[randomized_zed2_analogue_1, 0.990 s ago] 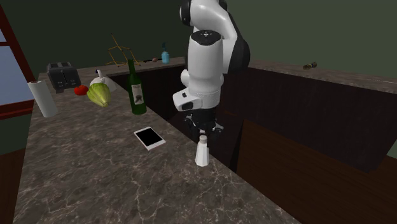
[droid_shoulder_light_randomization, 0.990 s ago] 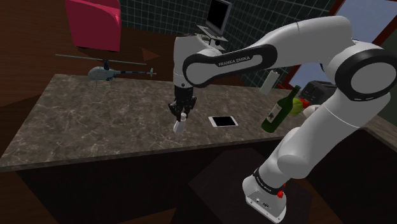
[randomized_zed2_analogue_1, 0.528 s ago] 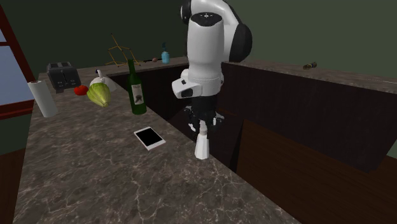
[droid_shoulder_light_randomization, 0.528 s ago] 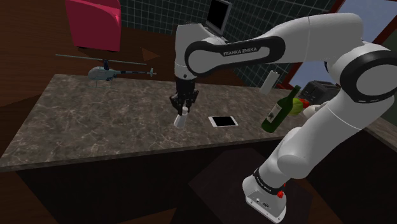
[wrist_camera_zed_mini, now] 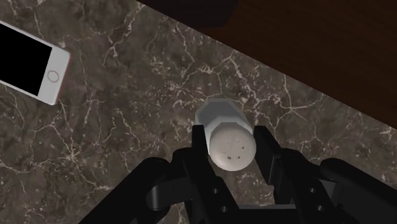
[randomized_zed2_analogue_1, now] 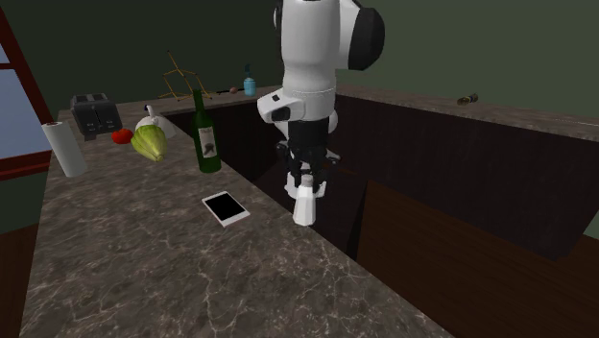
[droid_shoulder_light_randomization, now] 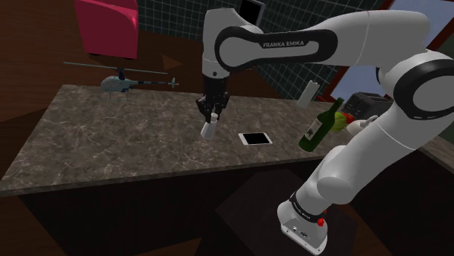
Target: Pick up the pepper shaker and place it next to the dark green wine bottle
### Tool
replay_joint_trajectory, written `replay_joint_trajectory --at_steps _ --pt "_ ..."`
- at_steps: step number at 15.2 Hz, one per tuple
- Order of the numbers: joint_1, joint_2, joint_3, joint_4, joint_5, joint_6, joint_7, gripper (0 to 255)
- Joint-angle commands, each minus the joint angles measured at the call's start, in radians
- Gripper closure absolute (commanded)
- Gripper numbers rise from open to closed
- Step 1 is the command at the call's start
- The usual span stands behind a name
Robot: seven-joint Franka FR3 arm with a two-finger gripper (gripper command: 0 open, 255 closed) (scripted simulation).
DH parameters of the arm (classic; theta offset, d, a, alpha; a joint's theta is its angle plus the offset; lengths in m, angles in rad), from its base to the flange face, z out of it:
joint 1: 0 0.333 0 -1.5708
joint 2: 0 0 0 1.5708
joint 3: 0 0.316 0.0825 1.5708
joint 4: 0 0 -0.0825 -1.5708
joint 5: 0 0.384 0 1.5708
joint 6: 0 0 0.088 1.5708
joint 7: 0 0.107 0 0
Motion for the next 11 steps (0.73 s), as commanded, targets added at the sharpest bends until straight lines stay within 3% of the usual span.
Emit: replay_joint_trajectory --at_steps 1,11 --pt "0.0 -0.004 -0.001 0.022 0.001 -0.026 -0.001 255" --pt "-0.002 -0.015 -0.005 0.146 0.002 -0.16 -0.003 255"
